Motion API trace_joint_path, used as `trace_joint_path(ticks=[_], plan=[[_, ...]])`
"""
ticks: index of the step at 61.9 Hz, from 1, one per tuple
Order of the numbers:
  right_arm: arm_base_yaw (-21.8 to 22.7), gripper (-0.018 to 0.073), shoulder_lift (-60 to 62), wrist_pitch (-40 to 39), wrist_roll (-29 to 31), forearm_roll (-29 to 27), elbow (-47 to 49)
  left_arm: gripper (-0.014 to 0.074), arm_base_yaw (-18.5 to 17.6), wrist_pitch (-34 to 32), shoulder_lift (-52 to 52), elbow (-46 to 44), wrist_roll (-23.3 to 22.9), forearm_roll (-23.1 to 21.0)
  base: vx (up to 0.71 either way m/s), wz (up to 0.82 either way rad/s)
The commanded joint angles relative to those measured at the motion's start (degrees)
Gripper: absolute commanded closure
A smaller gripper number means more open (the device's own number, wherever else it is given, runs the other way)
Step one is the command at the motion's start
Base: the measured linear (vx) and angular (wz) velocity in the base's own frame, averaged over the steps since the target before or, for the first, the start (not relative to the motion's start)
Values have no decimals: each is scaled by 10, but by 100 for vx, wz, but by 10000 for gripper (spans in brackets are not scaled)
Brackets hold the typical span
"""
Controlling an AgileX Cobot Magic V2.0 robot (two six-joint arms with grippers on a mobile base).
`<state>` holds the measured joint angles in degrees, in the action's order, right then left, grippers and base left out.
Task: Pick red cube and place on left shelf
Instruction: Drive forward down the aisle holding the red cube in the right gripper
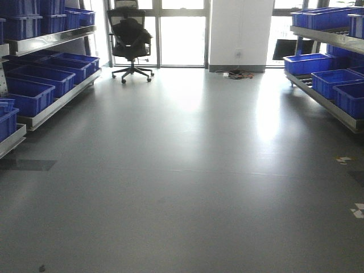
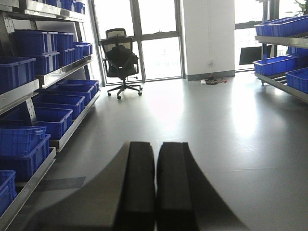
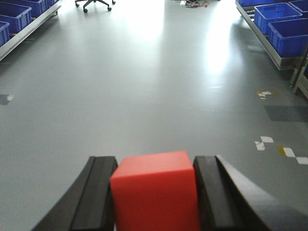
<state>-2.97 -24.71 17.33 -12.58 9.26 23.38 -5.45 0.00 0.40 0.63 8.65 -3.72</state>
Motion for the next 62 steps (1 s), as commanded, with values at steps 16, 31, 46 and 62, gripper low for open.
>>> trace_joint_path(ticks=[16,31,46,62], plan=[[3,502,-2,-48,0,8,17,491,-5,-48,-5,13,1,-1,66,9],[3,502,-2,-49,0,8,17,491,-5,-48,-5,13,1,-1,68,17],[3,502,-2,-49,0,8,17,491,-5,-48,-5,13,1,-1,66,11],[3,502,-2,-49,0,8,17,491,-5,-48,-5,13,1,-1,65,13]])
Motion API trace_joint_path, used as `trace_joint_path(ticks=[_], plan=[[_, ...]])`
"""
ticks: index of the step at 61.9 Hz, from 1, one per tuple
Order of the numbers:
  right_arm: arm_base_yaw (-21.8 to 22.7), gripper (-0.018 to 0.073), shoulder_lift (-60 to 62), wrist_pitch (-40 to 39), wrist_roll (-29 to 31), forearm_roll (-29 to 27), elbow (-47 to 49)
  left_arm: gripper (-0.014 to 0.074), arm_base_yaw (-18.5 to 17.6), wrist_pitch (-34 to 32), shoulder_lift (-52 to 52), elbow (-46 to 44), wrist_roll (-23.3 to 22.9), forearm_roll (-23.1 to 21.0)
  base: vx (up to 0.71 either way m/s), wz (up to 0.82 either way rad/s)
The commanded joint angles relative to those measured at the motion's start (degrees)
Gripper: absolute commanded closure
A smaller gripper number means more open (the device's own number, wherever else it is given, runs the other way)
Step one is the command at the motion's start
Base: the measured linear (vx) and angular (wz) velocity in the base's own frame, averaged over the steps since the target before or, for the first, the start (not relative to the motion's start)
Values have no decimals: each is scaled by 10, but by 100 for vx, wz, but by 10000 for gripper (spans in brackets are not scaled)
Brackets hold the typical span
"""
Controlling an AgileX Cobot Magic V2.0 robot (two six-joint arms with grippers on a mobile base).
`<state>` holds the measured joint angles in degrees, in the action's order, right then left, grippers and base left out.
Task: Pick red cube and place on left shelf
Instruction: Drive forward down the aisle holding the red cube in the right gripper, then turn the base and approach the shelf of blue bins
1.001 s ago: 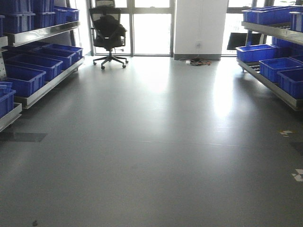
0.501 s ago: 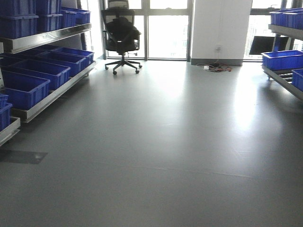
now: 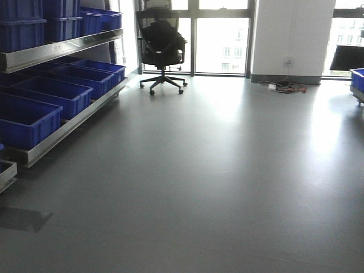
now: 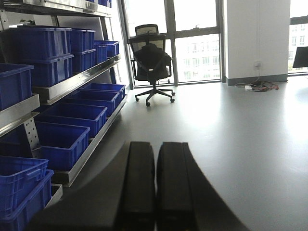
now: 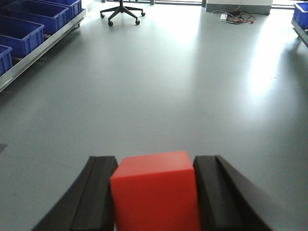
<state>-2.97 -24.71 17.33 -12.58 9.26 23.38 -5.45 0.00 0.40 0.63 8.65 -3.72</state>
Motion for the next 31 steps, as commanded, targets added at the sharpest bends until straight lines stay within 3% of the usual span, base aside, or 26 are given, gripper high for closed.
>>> trace_joint_path(ticks=[1,18,31], plan=[[3,502,-2,-49,0,8,17,491,-5,-48,-5,13,1,-1,63,20],[3,502,-2,-49,0,8,17,491,-5,-48,-5,13,1,-1,59,29],[3,502,-2,-49,0,8,17,491,-5,-48,-5,13,1,-1,54,53]])
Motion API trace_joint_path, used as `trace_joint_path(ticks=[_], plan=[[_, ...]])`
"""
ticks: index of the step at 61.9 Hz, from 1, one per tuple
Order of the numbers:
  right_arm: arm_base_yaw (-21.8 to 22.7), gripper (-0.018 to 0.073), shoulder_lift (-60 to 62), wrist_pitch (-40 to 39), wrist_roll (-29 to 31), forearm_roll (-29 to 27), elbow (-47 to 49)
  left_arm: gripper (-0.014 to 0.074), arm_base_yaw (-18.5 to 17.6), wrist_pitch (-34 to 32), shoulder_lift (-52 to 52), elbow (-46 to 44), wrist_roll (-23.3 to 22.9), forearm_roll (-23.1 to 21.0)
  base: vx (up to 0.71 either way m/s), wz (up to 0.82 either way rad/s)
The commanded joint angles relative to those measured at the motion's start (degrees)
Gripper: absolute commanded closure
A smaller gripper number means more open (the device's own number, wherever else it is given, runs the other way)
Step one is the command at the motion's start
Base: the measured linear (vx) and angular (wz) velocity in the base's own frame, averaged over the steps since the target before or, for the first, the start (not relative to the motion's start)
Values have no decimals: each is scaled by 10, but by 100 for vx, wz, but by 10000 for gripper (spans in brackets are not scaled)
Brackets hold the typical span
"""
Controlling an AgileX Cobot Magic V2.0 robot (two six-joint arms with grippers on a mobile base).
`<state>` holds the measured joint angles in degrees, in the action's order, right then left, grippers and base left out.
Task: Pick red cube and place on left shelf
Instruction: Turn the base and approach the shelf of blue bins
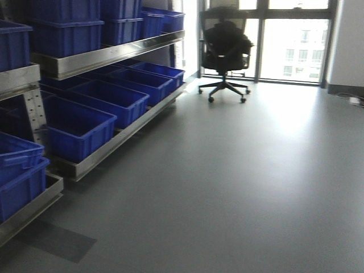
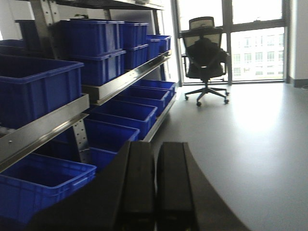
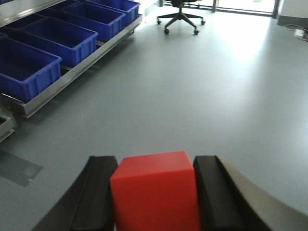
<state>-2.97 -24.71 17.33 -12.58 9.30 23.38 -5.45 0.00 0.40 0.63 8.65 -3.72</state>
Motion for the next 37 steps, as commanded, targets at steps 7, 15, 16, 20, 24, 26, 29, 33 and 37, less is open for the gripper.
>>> trace_joint_path(ticks=[7,15,16,20,24,26,29,33,37], plan=[[3,502,-2,-49,0,8,17,491,-5,-48,-5,13,1,-1,50,62],[3,502,-2,-49,0,8,17,491,-5,-48,-5,13,1,-1,46,64],[3,502,-2,-49,0,8,17,491,-5,-48,-5,13,1,-1,46,56],[3,502,-2,-49,0,8,17,491,-5,-48,-5,13,1,-1,45,63],[3,502,-2,-49,0,8,17,491,-5,-48,-5,13,1,-1,45,63],[3,502,-2,-49,0,8,17,491,-5,-48,-5,13,1,-1,44,66],[3,502,-2,-49,0,8,17,491,-5,-48,-5,13,1,-1,43,66],[3,502,-2,-48,0,8,17,491,-5,-48,-5,13,1,-1,42,68],[3,502,-2,-49,0,8,17,491,-5,-48,-5,13,1,-1,40,78]])
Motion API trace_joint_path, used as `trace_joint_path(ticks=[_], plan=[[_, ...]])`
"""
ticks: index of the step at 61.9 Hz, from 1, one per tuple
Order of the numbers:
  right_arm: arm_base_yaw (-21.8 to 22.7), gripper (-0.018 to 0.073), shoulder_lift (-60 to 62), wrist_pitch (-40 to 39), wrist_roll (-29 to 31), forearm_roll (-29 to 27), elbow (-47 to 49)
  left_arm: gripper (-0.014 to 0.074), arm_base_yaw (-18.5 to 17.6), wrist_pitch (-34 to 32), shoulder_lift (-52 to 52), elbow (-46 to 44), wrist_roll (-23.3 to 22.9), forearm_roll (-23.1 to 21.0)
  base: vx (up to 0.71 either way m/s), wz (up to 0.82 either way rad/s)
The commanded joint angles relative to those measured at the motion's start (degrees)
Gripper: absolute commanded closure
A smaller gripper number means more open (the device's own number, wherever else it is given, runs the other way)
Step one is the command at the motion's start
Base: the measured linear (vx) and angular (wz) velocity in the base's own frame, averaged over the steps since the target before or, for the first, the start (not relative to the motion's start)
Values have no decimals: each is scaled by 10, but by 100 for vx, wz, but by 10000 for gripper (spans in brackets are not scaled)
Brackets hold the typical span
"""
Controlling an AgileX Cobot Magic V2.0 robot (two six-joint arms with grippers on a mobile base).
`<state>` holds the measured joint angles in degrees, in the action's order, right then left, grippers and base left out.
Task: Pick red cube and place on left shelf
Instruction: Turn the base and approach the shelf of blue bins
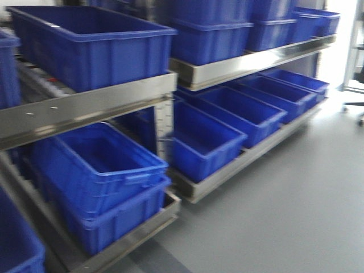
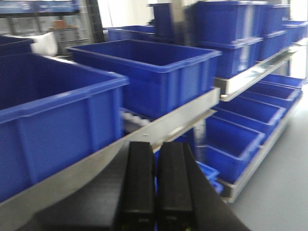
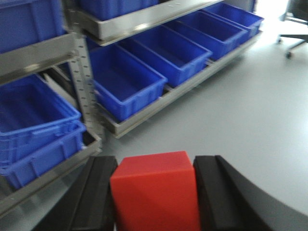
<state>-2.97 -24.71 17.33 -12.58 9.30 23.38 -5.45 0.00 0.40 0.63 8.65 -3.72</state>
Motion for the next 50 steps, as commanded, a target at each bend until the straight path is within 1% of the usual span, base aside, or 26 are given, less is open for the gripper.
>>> trace_joint_path(ticks=[1,30,50], plan=[[3,502,-2,-49,0,8,17,491,-5,-48,-5,13,1,-1,41,72],[3,502,-2,-49,0,8,17,491,-5,-48,-5,13,1,-1,37,72],[3,502,-2,-49,0,8,17,491,-5,-48,-5,13,1,-1,29,57]])
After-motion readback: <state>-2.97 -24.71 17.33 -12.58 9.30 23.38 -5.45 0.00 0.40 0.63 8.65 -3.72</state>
